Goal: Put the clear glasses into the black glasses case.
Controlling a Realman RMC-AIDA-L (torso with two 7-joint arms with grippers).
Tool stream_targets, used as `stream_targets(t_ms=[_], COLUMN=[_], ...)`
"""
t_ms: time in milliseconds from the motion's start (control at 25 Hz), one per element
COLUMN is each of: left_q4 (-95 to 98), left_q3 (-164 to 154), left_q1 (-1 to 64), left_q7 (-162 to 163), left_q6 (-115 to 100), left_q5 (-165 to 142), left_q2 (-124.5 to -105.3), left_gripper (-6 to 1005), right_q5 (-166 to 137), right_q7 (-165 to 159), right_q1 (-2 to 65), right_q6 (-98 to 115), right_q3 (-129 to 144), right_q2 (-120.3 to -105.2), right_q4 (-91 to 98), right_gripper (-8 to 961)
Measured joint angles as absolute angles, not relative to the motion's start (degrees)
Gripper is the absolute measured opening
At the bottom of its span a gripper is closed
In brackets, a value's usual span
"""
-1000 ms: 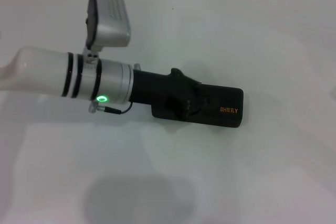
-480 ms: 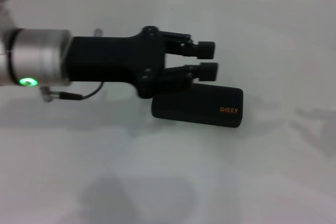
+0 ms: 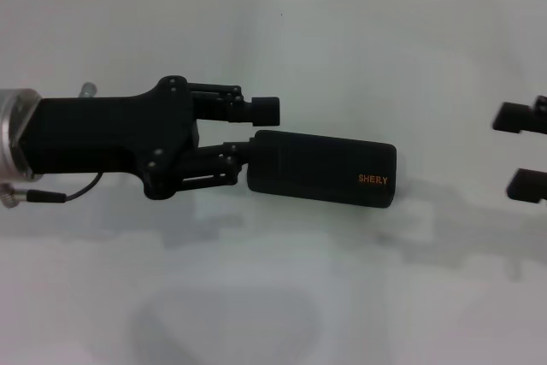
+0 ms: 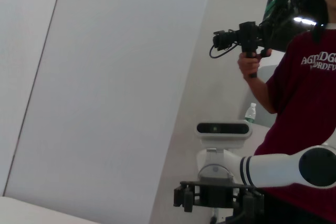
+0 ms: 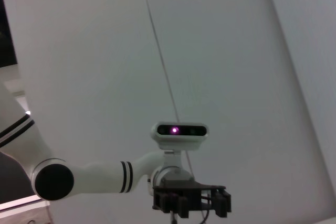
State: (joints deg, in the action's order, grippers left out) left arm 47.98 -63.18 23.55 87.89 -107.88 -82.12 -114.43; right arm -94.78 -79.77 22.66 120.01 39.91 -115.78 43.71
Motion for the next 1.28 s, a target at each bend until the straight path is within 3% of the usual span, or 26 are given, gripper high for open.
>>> stream_targets(t_ms=[240, 1280], left_q4=[47.98, 47.98], left_q3=[-63.15, -63.01], left_q1=[22.81, 22.41], left_q7=[87.28, 87.18], left_q6=[-108.03, -107.92], left_q5=[-82.12, -83.26], left_q2=[-114.26, -114.19], left_gripper=[461, 461], right_q5=[-94.33, -92.81], right_q7=[-79.64, -78.31], right_q1=[25.73, 28.36], right_q6=[116.75, 113.55], right_q3=[44.18, 49.93], right_q2=[-115.91, -116.10], right_q4=[42.80, 39.56], right_gripper=[720, 721])
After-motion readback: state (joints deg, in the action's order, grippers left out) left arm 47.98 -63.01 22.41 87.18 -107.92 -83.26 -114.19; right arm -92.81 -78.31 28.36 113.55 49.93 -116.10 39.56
